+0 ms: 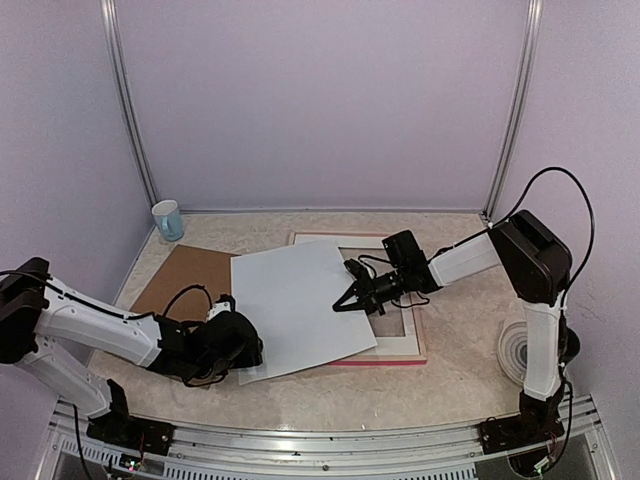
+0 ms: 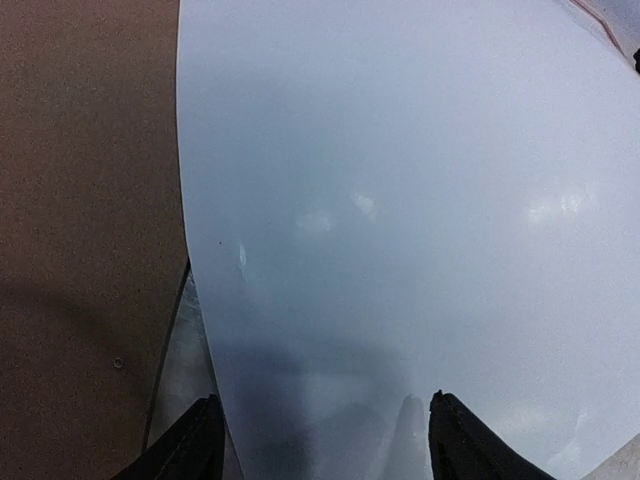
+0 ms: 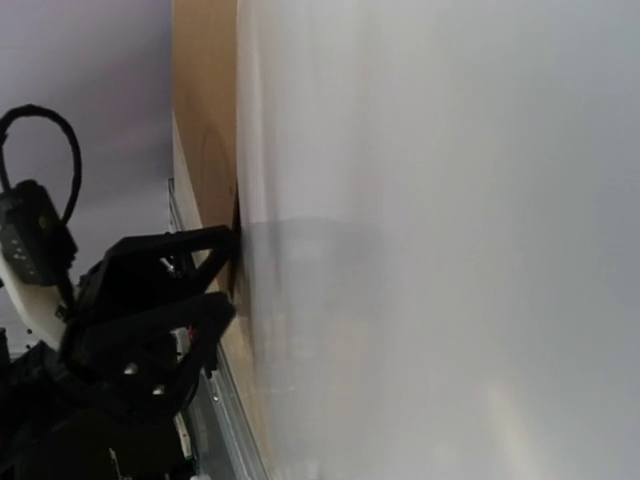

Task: Put the photo into the frame
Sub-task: Pick up the photo from the frame body.

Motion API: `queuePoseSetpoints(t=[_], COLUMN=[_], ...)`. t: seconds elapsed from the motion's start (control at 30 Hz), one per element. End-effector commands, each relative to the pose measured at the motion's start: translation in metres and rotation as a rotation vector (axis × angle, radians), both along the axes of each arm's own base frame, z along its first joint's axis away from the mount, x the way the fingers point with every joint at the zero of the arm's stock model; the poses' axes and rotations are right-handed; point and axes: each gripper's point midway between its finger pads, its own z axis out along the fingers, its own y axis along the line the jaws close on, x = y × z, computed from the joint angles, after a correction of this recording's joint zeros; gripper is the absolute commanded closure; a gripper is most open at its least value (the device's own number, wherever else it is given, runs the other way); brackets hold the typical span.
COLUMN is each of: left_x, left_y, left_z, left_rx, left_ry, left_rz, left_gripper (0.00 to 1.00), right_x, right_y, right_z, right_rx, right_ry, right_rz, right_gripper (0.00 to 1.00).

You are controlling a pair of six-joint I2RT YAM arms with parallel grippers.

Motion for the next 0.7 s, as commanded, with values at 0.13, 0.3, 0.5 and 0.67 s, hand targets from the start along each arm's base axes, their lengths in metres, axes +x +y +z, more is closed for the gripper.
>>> queuePoseSetpoints(t=[0.13, 0.3, 0.5, 0.67], left_x=[-0.004, -0.004, -0.005, -0.006], left_y=[0.007, 0.020, 0.027, 0.028], left_z=[0.044, 0.061, 0.066, 0.065], left_rx=[-0.051, -0.060, -0.077, -0.078], left_ry=[-0.049, -0.081, -0.090, -0.090], left_rz=[0.014, 0.046, 0.062, 0.065], left_gripper=[0.23, 0.17, 0.12, 0.05], right_x=[0.010, 0.018, 0.023, 0.025], right_y=[-0.010, -0.019, -0.031, -0.039], right_z=[0.007, 0.008, 0.009, 0.010], right_rx=[0.007, -0.043, -0.087, -0.128], right_ry=[-0.026, -0.052, -0.075, -0.097], right_rz=[-0.022, -0.057, -0.092, -0.115], right_gripper=[0.97, 0.97, 0.97, 0.97])
